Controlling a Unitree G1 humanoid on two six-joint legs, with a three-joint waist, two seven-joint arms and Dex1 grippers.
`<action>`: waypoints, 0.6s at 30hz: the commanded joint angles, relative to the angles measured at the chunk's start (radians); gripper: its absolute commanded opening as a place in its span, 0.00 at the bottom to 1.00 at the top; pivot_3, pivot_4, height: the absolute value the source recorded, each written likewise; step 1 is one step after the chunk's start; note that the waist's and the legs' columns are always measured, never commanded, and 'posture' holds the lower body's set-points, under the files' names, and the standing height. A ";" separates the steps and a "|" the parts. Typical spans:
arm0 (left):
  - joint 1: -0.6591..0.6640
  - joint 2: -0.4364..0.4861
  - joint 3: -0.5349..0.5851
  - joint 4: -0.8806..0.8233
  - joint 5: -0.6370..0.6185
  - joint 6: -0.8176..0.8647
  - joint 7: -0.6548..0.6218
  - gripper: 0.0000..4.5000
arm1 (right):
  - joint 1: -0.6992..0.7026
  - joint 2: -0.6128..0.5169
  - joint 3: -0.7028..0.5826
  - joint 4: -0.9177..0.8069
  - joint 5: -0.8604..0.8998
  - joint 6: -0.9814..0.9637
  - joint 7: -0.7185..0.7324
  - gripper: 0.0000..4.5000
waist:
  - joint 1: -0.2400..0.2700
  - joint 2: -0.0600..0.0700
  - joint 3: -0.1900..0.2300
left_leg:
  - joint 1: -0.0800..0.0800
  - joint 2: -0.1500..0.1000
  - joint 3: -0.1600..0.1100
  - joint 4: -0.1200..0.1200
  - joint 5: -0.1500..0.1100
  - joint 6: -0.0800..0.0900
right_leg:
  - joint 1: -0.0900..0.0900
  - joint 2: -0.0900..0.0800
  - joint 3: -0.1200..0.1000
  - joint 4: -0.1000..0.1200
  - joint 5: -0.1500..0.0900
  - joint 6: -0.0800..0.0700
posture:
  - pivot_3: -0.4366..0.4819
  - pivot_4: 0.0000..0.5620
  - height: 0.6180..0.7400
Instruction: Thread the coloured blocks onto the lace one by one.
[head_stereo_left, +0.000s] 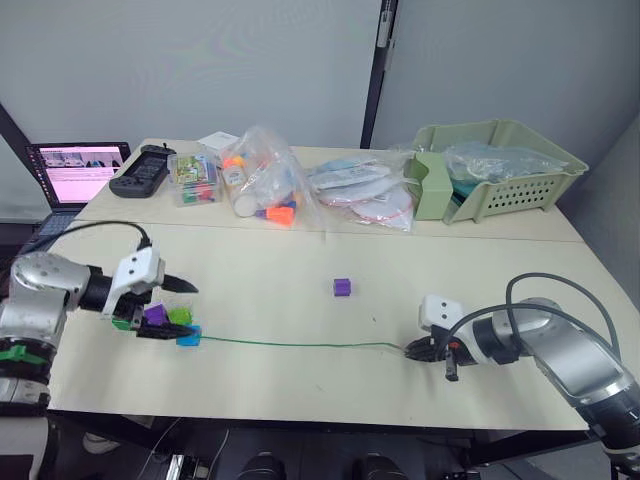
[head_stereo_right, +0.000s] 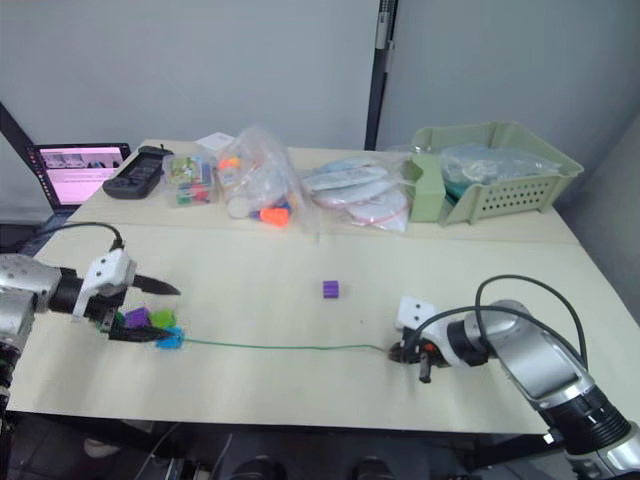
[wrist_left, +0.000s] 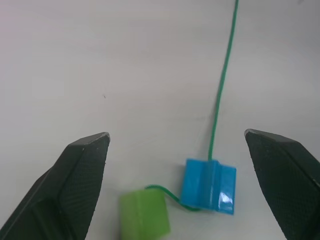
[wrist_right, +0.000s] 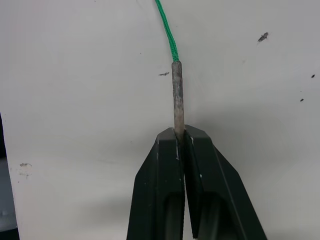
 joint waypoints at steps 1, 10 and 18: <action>-0.024 -0.044 0.009 -0.125 -0.078 0.073 -0.005 0.99 | 0.007 -0.007 -0.036 -0.042 0.017 0.010 -0.011 0.00 | 0.000 0.000 0.000 | 0.000 0.000 0.000 0.000 0.000 0.000 | 0.000 0.000 0.000 0.000 0.000 0.000 | 0.48 0.27 0.94; 0.078 -0.306 -0.103 -0.452 -0.094 0.159 0.133 0.99 | 0.012 0.015 -0.076 -0.154 0.100 0.115 -0.045 0.00 | -0.002 0.000 0.000 | 0.000 0.000 -0.001 0.000 0.000 0.000 | 0.000 0.000 0.001 0.002 0.000 0.000 | 0.48 0.27 0.94; 0.050 -0.559 -0.236 -0.452 -0.009 0.094 0.267 0.99 | -0.070 0.033 -0.016 -0.250 0.103 0.221 -0.084 0.00 | 0.002 -0.001 0.000 | -0.001 -0.001 -0.003 0.003 0.000 0.000 | 0.001 0.001 0.001 0.001 0.000 0.000 | 0.48 0.27 0.94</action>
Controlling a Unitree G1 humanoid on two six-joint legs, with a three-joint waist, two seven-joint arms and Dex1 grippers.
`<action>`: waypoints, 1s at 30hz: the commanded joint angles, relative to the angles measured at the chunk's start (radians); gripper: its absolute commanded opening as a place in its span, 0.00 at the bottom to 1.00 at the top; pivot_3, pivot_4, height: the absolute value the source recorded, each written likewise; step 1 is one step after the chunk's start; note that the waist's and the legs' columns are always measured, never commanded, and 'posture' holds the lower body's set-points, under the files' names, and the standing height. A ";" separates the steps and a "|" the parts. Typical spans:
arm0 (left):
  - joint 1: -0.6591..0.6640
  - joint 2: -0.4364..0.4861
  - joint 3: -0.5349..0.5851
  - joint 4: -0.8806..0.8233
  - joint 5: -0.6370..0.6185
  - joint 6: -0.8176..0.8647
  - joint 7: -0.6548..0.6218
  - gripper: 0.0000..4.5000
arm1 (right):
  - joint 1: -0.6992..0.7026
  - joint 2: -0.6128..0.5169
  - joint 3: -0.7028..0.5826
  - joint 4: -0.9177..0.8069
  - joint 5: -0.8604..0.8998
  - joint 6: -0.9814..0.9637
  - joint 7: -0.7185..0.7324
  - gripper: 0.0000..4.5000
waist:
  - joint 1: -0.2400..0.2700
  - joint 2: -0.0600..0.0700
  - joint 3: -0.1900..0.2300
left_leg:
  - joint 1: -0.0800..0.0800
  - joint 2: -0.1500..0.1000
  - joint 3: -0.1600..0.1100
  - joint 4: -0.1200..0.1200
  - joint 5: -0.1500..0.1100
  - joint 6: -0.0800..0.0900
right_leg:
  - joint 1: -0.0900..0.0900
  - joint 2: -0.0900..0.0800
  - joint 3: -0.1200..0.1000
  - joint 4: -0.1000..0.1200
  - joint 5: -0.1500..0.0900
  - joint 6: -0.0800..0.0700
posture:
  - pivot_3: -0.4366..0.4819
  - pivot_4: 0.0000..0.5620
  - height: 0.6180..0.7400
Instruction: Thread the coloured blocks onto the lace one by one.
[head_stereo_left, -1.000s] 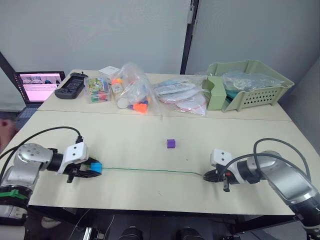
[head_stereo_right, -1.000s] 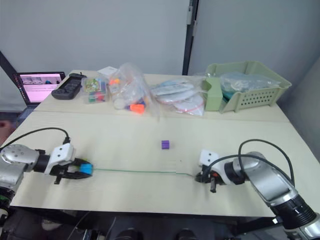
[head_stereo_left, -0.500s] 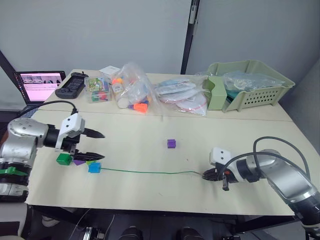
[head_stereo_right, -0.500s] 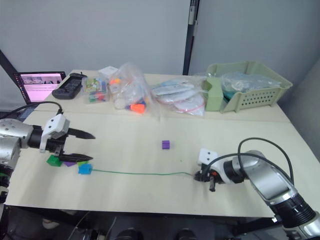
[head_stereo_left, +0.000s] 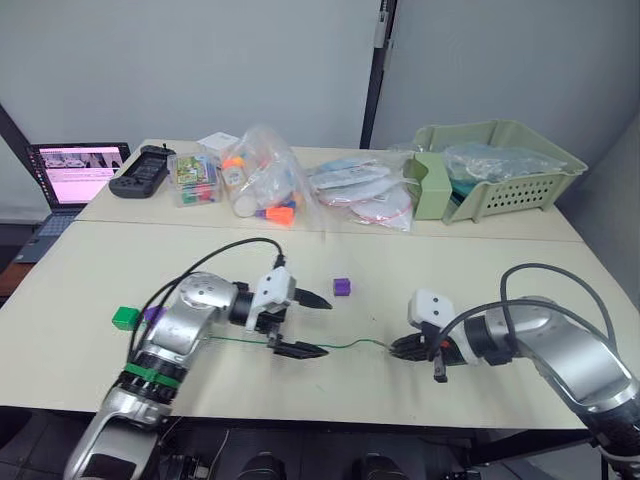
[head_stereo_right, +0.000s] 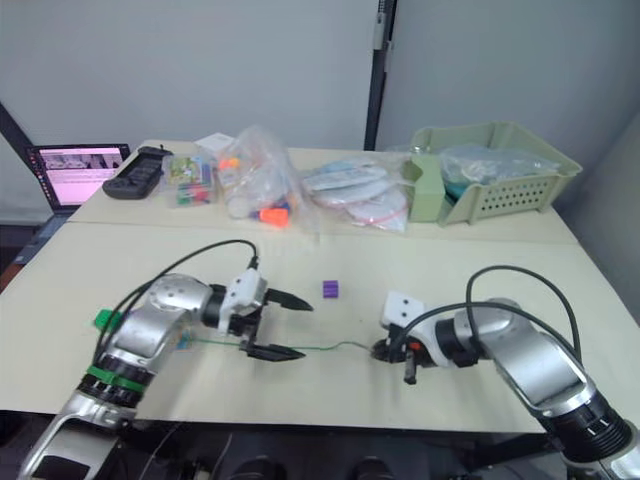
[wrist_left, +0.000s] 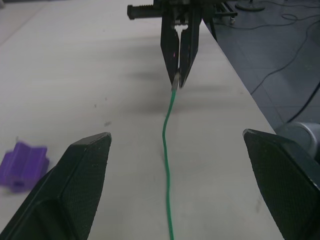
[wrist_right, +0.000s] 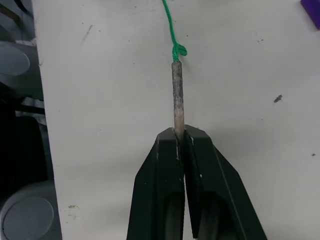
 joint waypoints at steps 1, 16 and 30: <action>-0.015 -0.061 -0.034 -0.029 0.016 -0.041 0.043 0.99 | -0.035 0.007 0.011 -0.053 0.017 0.037 -0.018 0.00 | 0.000 0.000 0.000 | 0.000 0.000 0.000 0.000 0.000 0.000 | 0.000 0.000 0.000 0.000 0.000 0.000 | 0.48 0.27 0.94; -0.005 -0.134 -0.101 0.009 0.064 -0.069 0.086 0.59 | -0.049 0.000 0.014 -0.082 0.045 0.088 -0.049 0.00 | -0.002 0.000 0.000 | 0.000 -0.001 -0.002 0.000 0.000 0.000 | 0.000 0.000 0.000 -0.001 0.000 0.000 | 0.48 0.27 0.94; -0.003 -0.148 -0.115 0.008 0.069 -0.060 0.090 0.26 | -0.054 -0.003 0.005 -0.096 0.067 0.106 -0.066 0.00 | -0.002 0.000 0.000 | 0.000 -0.001 -0.002 0.000 0.000 0.000 | 0.000 0.000 0.000 -0.001 0.000 0.000 | 0.48 0.27 0.94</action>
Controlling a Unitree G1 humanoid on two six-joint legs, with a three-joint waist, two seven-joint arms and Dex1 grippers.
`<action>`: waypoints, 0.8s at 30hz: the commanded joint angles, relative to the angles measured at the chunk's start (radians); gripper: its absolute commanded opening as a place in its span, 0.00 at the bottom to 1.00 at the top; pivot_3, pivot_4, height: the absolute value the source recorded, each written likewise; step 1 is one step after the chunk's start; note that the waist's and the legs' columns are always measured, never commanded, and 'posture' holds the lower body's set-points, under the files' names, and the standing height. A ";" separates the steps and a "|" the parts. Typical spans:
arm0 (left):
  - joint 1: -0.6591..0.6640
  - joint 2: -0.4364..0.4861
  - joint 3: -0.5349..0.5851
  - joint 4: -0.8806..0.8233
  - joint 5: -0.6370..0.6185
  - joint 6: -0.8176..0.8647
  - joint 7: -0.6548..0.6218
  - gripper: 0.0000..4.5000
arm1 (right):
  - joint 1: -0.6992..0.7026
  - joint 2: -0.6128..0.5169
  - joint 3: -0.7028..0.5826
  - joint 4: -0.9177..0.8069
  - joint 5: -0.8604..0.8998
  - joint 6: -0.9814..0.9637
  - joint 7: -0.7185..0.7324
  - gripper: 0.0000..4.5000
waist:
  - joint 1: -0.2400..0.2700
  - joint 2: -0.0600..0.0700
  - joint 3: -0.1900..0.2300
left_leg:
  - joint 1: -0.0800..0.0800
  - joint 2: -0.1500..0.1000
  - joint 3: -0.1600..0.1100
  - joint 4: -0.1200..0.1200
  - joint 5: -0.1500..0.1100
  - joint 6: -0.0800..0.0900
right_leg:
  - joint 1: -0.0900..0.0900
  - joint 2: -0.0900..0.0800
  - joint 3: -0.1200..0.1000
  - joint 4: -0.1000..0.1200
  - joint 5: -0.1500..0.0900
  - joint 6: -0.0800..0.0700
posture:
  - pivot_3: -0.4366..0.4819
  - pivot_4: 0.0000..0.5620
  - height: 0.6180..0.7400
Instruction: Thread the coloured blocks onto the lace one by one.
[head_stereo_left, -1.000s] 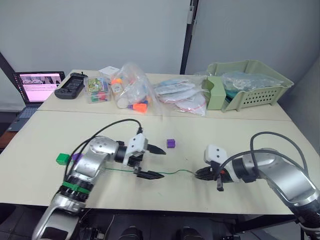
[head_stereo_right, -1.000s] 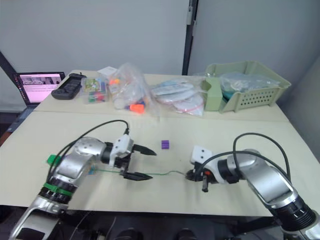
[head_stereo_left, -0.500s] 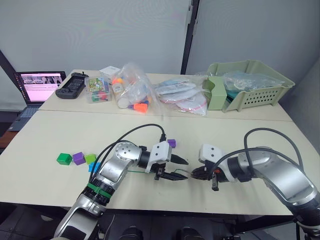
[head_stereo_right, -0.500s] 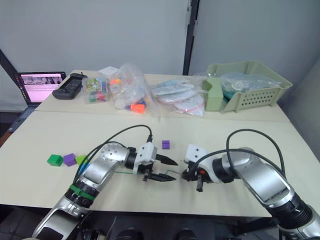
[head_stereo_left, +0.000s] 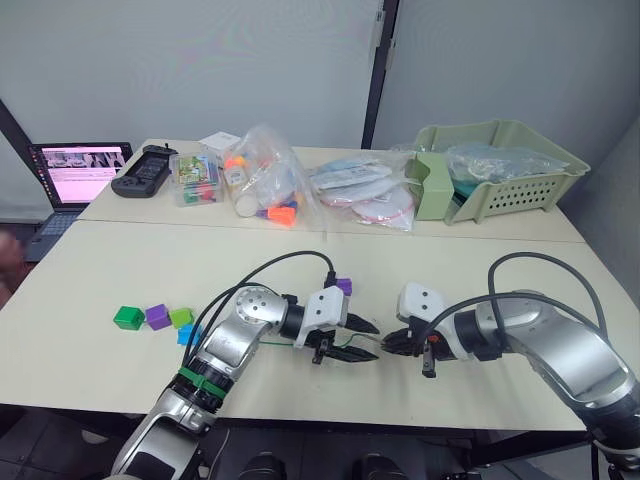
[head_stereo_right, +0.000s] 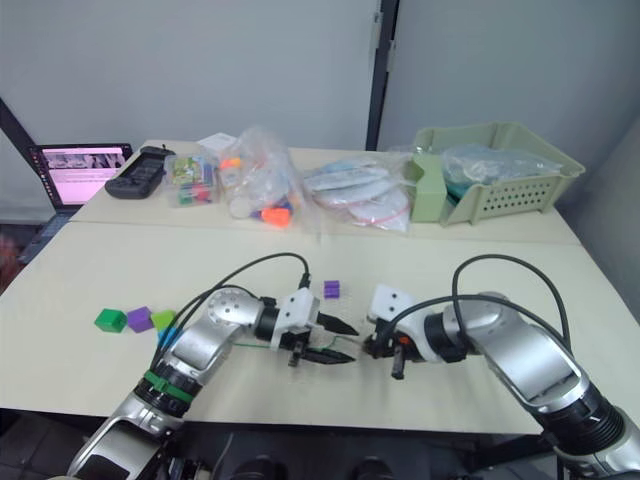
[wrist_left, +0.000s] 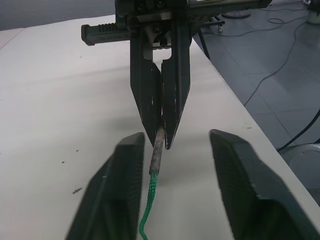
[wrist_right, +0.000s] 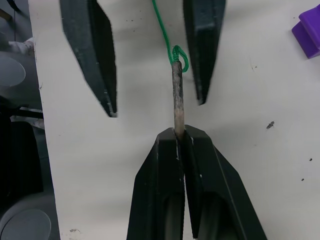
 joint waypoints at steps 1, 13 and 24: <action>-0.005 -0.004 0.003 -0.013 -0.009 -0.005 -0.001 0.19 | -0.012 -0.008 -0.021 -0.034 0.023 0.009 -0.005 0.00 | 0.000 0.000 0.000 | 0.000 0.000 0.000 0.000 0.000 0.000 | 0.000 0.000 0.000 0.000 0.000 0.000 | 0.48 0.27 0.94; -0.013 -0.010 0.005 -0.001 -0.007 -0.006 0.000 0.01 | -0.017 -0.014 -0.024 -0.036 0.045 0.018 -0.019 0.00 | 0.000 0.000 0.000 | 0.000 0.000 0.000 0.000 0.000 0.000 | 0.000 0.000 0.000 0.000 0.000 0.000 | 0.48 0.27 0.94; -0.013 0.000 0.012 -0.013 -0.015 -0.002 -0.016 0.42 | -0.017 -0.016 -0.025 -0.039 0.049 0.024 -0.019 0.00 | 0.000 0.000 0.000 | 0.000 0.000 0.000 0.000 0.000 0.000 | 0.000 0.000 0.000 -0.001 0.000 0.000 | 0.48 0.27 0.94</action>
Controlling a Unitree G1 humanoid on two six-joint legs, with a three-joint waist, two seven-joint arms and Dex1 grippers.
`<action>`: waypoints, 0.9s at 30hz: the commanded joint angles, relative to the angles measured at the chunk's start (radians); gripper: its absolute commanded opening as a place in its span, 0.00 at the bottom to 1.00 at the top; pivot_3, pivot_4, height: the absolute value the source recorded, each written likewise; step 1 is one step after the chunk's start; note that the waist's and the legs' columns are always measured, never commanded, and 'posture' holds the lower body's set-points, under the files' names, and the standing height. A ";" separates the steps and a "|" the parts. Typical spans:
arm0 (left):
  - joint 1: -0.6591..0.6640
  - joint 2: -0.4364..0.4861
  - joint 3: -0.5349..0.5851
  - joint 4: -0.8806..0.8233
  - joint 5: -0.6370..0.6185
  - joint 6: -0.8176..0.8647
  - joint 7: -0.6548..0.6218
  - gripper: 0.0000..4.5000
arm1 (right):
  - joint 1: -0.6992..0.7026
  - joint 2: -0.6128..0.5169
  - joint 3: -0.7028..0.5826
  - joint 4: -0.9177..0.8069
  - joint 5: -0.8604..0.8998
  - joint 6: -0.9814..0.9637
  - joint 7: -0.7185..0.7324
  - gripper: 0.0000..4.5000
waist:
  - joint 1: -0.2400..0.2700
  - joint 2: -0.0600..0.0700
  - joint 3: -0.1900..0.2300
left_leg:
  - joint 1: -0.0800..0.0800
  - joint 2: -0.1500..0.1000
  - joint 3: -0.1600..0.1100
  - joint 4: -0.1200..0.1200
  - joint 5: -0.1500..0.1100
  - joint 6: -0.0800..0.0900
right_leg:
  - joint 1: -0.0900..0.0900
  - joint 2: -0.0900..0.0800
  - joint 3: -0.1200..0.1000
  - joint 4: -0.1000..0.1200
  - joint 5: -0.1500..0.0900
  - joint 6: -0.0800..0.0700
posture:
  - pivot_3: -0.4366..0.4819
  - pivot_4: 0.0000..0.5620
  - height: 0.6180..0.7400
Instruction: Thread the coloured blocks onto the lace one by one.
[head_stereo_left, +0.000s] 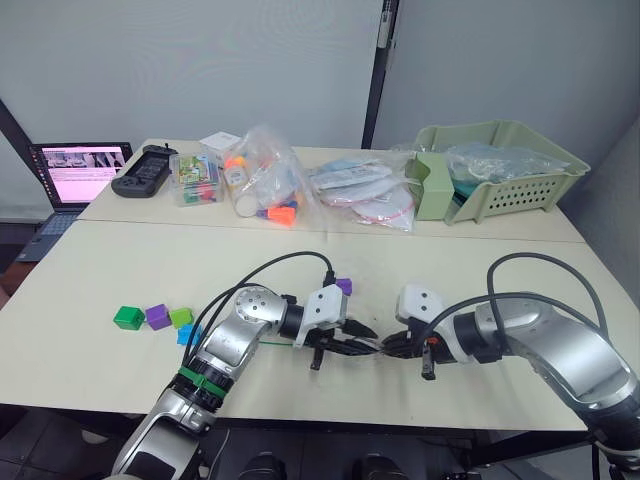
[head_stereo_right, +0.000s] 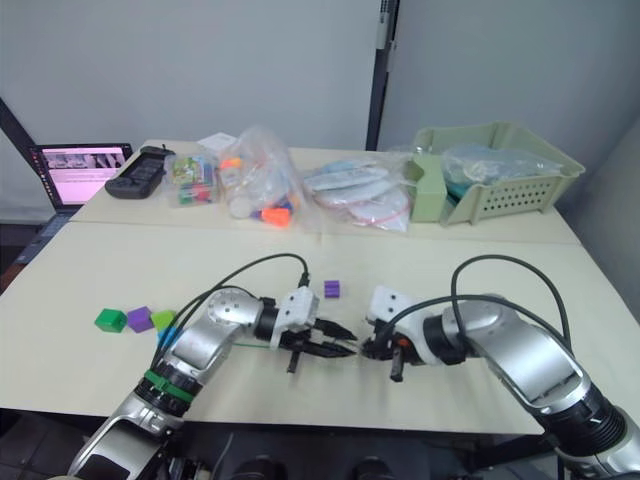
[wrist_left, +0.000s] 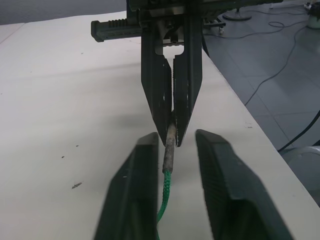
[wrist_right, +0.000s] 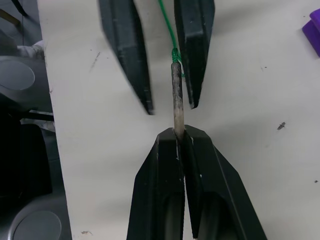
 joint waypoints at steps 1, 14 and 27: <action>-0.010 0.001 0.007 -0.025 -0.010 -0.018 -0.006 0.42 | -0.015 -0.013 -0.025 -0.029 0.015 -0.001 -0.005 0.00 | 0.000 0.000 0.000 | 0.000 0.000 0.000 0.000 0.000 0.000 | 0.000 0.000 0.000 0.000 0.000 0.000 | 0.48 0.27 0.94; -0.013 0.005 0.004 -0.012 -0.005 -0.016 -0.007 0.18 | -0.017 -0.014 -0.023 -0.026 0.021 -0.004 -0.014 0.00 | 0.000 0.000 0.000 | 0.000 0.000 0.000 0.000 0.000 0.000 | 0.000 0.000 0.000 0.000 0.000 0.000 | 0.48 0.27 0.94; -0.023 0.005 0.010 0.005 -0.002 -0.017 -0.007 0.00 | -0.013 -0.013 -0.050 -0.036 0.058 0.013 -0.027 0.07 | 0.000 0.000 0.000 | 0.000 0.000 0.000 0.000 0.000 0.000 | 0.000 0.000 0.000 0.000 0.000 0.000 | 0.48 0.27 0.94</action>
